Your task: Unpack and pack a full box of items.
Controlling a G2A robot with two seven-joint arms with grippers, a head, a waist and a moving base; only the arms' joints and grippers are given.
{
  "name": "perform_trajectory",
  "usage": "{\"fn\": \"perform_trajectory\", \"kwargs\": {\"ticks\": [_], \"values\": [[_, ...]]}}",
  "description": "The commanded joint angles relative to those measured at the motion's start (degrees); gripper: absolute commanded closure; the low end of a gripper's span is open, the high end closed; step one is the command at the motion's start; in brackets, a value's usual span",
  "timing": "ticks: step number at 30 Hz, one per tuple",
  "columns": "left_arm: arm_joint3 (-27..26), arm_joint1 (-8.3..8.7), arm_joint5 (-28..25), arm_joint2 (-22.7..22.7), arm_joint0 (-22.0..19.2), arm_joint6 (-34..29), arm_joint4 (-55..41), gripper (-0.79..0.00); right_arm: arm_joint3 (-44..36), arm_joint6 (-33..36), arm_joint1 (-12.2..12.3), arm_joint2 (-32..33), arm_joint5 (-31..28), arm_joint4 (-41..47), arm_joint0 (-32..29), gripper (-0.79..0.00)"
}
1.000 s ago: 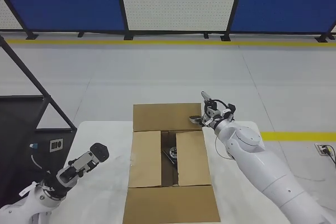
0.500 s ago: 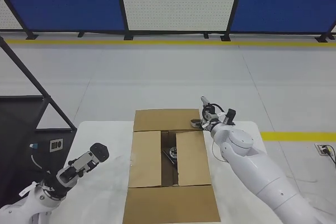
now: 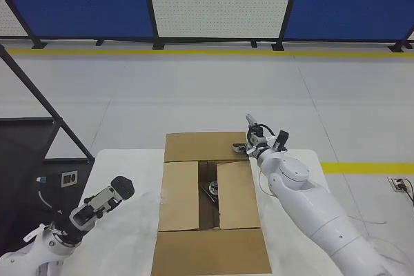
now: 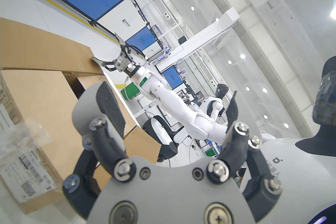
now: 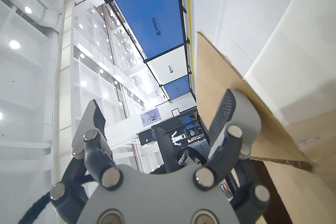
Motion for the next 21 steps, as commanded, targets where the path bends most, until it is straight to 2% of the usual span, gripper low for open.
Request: {"fn": "perform_trajectory", "kwargs": {"ticks": [1,16,21], "values": [[0.00,0.00,0.00,0.00,0.00,0.00,0.00,-0.785,0.64,0.00,-0.46,-0.03,0.44,-0.50,0.52,-0.785],[0.00,0.00,0.00,0.00,0.00,0.00,0.00,-0.785,12.58,-1.96,-6.06,-1.05,1.91,-0.38,4.60,-0.785],[0.00,0.00,0.00,0.00,0.00,0.00,0.00,-0.785,12.58,-1.96,-6.06,-1.05,1.91,-0.38,4.60,-0.785]]}}
